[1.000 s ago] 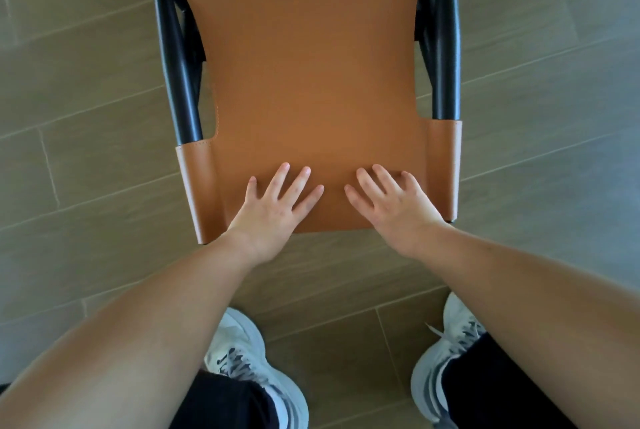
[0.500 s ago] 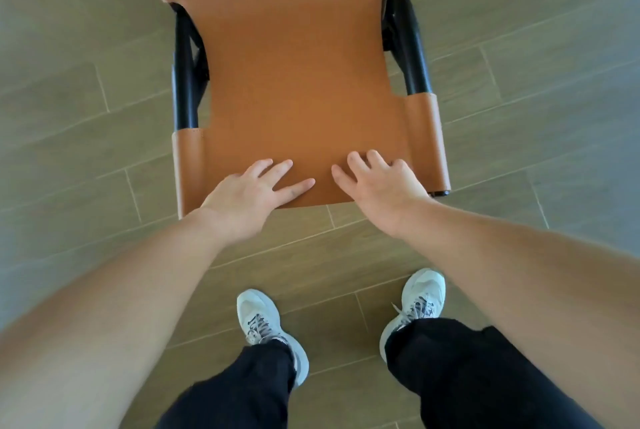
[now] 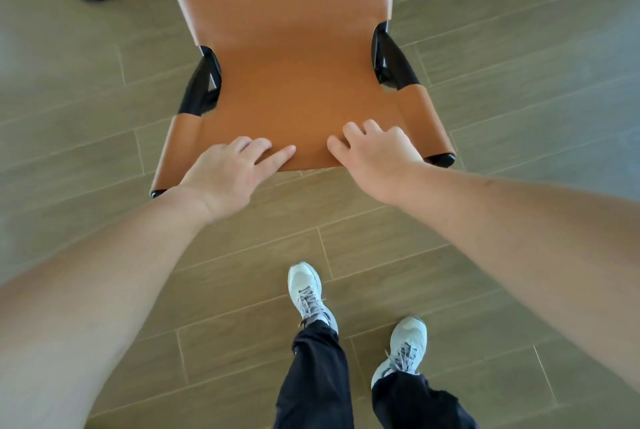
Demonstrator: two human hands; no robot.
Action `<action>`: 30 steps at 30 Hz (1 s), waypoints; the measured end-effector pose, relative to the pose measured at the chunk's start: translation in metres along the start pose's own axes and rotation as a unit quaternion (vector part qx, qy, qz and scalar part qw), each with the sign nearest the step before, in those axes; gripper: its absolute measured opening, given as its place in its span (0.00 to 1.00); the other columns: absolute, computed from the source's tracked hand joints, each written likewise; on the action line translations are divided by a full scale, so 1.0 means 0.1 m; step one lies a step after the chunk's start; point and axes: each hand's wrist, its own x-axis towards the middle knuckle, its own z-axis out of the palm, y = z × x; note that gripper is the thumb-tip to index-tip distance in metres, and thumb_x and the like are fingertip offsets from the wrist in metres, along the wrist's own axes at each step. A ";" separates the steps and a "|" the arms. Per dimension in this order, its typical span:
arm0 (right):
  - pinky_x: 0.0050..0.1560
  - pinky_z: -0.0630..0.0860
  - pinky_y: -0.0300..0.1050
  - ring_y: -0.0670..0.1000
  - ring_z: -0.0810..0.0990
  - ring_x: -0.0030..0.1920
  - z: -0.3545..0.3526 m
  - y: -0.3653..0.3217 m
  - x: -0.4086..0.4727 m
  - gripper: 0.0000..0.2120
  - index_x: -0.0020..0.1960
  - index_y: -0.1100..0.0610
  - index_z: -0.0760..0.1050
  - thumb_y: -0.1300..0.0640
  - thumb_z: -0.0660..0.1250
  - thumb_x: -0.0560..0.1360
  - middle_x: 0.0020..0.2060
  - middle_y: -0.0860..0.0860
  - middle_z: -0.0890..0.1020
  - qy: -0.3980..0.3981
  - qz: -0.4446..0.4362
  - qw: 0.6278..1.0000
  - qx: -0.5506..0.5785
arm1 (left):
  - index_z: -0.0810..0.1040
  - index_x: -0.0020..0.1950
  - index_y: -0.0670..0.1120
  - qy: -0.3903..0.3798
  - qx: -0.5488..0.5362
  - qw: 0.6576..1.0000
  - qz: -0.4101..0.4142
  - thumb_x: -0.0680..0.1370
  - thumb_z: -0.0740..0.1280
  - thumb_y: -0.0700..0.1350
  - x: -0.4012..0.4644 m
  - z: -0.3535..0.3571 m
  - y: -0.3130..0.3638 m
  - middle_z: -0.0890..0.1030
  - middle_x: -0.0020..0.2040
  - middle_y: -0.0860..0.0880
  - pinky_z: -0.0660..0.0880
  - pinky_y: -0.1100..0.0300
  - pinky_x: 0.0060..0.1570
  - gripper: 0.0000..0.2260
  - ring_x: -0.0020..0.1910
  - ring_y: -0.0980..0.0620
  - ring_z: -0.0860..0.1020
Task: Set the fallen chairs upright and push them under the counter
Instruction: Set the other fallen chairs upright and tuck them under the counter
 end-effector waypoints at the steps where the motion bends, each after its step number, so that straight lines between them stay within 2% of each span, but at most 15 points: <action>1: 0.32 0.62 0.49 0.55 0.62 0.44 -0.11 0.08 0.06 0.33 0.70 0.55 0.58 0.66 0.66 0.69 0.55 0.56 0.68 0.009 0.000 1.000 -0.001 | 0.58 0.79 0.52 0.015 0.007 1.000 0.009 0.75 0.58 0.35 0.07 -0.12 -0.11 0.72 0.64 0.42 0.74 0.50 0.46 0.33 0.58 0.42 0.72; 4: 0.35 0.64 0.50 0.55 0.63 0.44 -0.39 0.26 0.25 0.29 0.68 0.54 0.60 0.66 0.65 0.70 0.52 0.55 0.68 0.026 0.002 1.000 -0.008 | 0.72 0.71 0.47 0.058 0.028 0.997 0.048 0.72 0.62 0.34 0.27 -0.42 -0.43 0.75 0.51 0.42 0.69 0.50 0.37 0.27 0.44 0.42 0.73; 7: 0.37 0.65 0.50 0.55 0.63 0.43 -0.64 0.44 0.46 0.25 0.66 0.52 0.63 0.66 0.63 0.71 0.50 0.54 0.68 0.043 0.014 0.999 0.008 | 0.78 0.61 0.40 0.077 0.010 0.993 0.088 0.66 0.67 0.30 0.45 -0.70 -0.71 0.74 0.43 0.39 0.68 0.52 0.28 0.23 0.36 0.41 0.71; 11: 0.40 0.63 0.51 0.54 0.62 0.44 -0.93 0.72 0.76 0.21 0.62 0.51 0.65 0.65 0.60 0.72 0.48 0.52 0.65 0.060 0.024 0.997 0.037 | 0.78 0.57 0.38 0.080 0.000 0.993 0.084 0.66 0.65 0.31 0.68 -0.99 -1.02 0.74 0.42 0.40 0.68 0.52 0.27 0.20 0.36 0.41 0.71; 14: 0.42 0.65 0.51 0.54 0.62 0.45 -1.08 0.89 0.96 0.15 0.60 0.51 0.66 0.62 0.57 0.74 0.46 0.50 0.62 0.069 0.037 0.995 0.068 | 0.76 0.55 0.37 0.089 -0.017 0.994 0.067 0.67 0.63 0.32 0.84 -1.16 -1.23 0.72 0.41 0.40 0.70 0.49 0.28 0.17 0.37 0.41 0.70; 21: 0.42 0.66 0.50 0.53 0.66 0.45 -1.43 1.29 1.40 0.09 0.57 0.50 0.68 0.57 0.58 0.77 0.47 0.50 0.68 0.108 0.031 0.989 0.093 | 0.73 0.45 0.38 0.116 -0.052 0.990 0.059 0.66 0.69 0.31 1.21 -1.56 -1.66 0.70 0.38 0.40 0.69 0.51 0.24 0.11 0.33 0.44 0.68; 26: 0.39 0.65 0.49 0.53 0.66 0.44 -1.69 1.60 1.76 0.08 0.56 0.51 0.69 0.57 0.58 0.77 0.45 0.49 0.68 0.131 0.017 0.987 0.093 | 0.70 0.42 0.40 0.130 -0.054 0.989 0.052 0.64 0.72 0.33 1.51 -1.79 -2.00 0.68 0.37 0.42 0.60 0.57 0.25 0.13 0.33 0.47 0.62; 28: 0.38 0.64 0.49 0.53 0.65 0.44 -1.78 1.72 1.91 0.08 0.56 0.51 0.68 0.58 0.58 0.78 0.45 0.49 0.67 0.135 0.005 0.986 0.093 | 0.70 0.42 0.40 0.128 -0.055 0.989 0.042 0.63 0.72 0.32 1.64 -1.87 -2.14 0.69 0.37 0.42 0.60 0.57 0.25 0.13 0.34 0.48 0.61; 30: 0.36 0.63 0.49 0.53 0.64 0.44 -1.88 1.84 2.05 0.07 0.56 0.52 0.67 0.59 0.57 0.78 0.45 0.49 0.66 0.136 -0.008 0.986 0.097 | 0.71 0.42 0.39 0.124 -0.064 0.990 0.034 0.63 0.71 0.31 1.76 -1.96 -2.28 0.69 0.38 0.41 0.64 0.55 0.24 0.13 0.35 0.48 0.61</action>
